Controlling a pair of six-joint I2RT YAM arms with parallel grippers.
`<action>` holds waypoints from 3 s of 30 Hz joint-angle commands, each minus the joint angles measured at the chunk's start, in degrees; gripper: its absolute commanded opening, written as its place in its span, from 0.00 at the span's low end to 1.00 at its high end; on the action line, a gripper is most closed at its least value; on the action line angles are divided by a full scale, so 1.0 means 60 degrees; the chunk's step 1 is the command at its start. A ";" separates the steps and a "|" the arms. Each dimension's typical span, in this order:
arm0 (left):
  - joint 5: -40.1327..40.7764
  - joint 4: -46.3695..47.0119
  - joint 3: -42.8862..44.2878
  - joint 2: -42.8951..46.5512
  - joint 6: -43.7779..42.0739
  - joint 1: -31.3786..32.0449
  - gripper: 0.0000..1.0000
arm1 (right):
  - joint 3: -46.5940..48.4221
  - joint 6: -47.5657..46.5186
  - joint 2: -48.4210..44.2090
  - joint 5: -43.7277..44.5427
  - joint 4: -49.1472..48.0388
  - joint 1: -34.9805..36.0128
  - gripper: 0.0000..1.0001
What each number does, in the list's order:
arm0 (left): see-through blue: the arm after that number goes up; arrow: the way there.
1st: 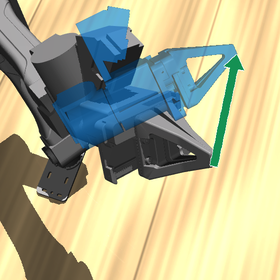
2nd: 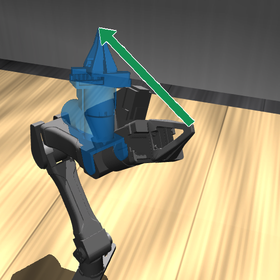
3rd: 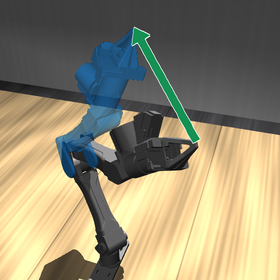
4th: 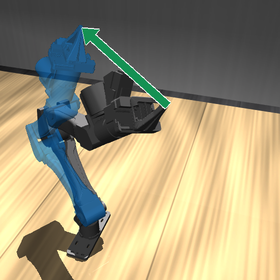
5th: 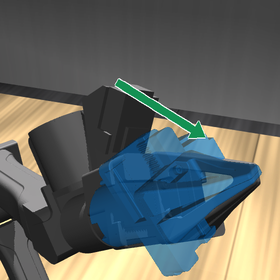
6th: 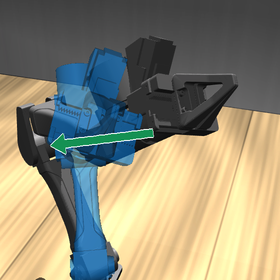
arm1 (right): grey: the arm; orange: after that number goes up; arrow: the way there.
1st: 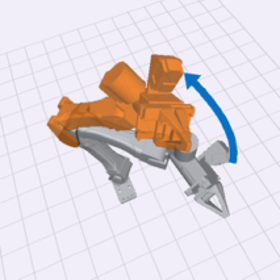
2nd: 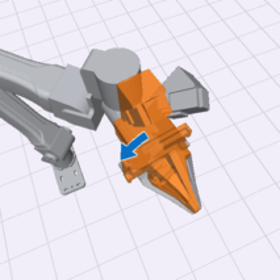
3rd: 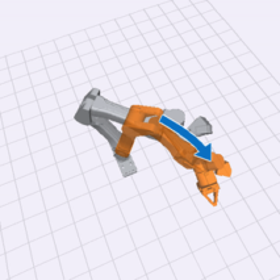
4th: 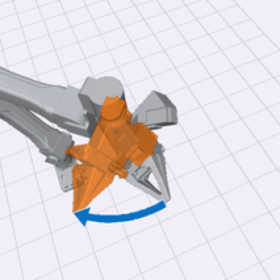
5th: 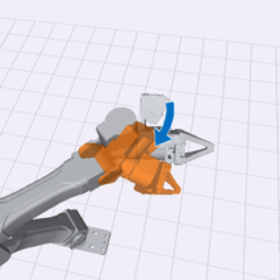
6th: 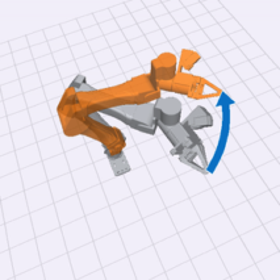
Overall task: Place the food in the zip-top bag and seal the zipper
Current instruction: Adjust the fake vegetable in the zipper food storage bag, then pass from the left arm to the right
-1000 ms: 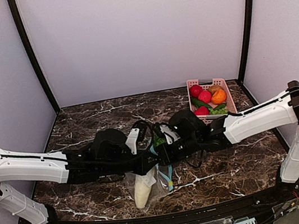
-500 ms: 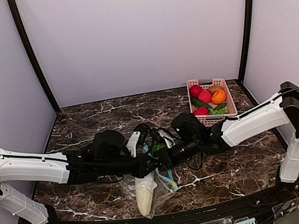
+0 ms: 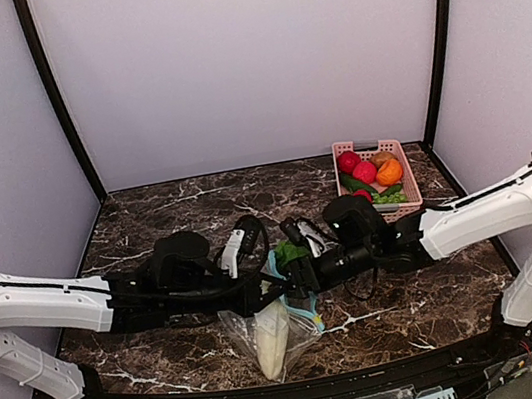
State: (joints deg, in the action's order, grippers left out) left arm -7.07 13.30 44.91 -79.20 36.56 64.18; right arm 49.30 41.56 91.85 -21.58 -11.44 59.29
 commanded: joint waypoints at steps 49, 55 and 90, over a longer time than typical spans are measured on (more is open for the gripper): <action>0.2133 -0.2152 0.0384 0.1757 0.0357 -0.0205 0.56 | 0.0915 -0.0319 -0.2441 0.3323 0.2651 0.1202 0.00; 0.1851 -0.3256 0.1203 0.1094 0.0227 -0.0201 0.90 | 0.0938 -0.0349 -0.2392 0.3289 0.2487 0.1394 0.00; 0.2445 -0.4361 0.1349 -0.0553 0.0973 0.0008 0.69 | 0.1173 -0.0607 -0.2343 0.3779 0.1950 0.2161 0.00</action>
State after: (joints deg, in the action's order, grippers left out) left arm 5.69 -11.97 54.92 -82.24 41.32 63.90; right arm 55.29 37.58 78.13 0.08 3.81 71.42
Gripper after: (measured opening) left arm 0.694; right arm 0.006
